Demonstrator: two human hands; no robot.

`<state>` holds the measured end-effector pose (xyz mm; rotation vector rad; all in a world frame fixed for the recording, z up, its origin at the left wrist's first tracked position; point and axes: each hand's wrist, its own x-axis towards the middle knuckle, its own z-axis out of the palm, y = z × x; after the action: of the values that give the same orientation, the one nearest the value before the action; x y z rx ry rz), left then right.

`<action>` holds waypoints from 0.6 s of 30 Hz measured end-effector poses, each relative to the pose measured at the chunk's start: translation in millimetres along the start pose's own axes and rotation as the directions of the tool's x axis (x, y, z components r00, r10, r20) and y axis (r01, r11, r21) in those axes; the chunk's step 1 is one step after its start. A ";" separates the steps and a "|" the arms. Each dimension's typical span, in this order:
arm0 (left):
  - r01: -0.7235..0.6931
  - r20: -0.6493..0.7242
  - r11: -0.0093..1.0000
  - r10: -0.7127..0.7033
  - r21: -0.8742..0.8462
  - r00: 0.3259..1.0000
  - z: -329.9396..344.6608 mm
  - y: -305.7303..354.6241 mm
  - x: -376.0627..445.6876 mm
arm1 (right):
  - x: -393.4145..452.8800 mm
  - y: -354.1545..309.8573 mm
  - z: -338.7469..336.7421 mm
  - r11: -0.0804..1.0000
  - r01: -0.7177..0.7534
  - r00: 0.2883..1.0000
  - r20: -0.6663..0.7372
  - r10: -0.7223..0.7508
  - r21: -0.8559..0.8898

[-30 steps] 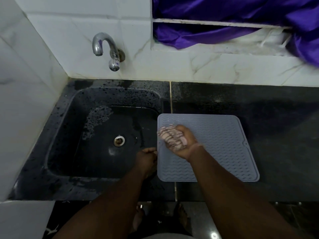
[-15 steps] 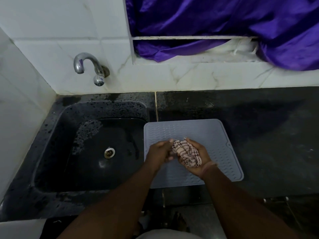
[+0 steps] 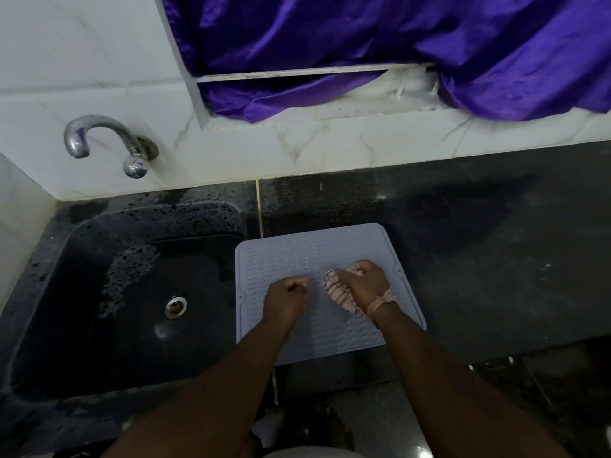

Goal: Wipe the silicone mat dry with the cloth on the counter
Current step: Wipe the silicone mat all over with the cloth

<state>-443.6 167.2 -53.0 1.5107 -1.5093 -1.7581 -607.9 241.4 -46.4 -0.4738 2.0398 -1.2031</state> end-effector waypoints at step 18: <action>0.255 -0.549 0.946 -0.109 0.198 0.829 -70.4 -41.1 32.8 | 65.5 12.6 -71.4 0.897 -0.288 0.921 -0.354 0.164 -0.334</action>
<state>-379.9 122.3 -93.5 2.1228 -1.3667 -1.0942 -704.2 250.2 -60.4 -0.2121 2.5463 -0.7745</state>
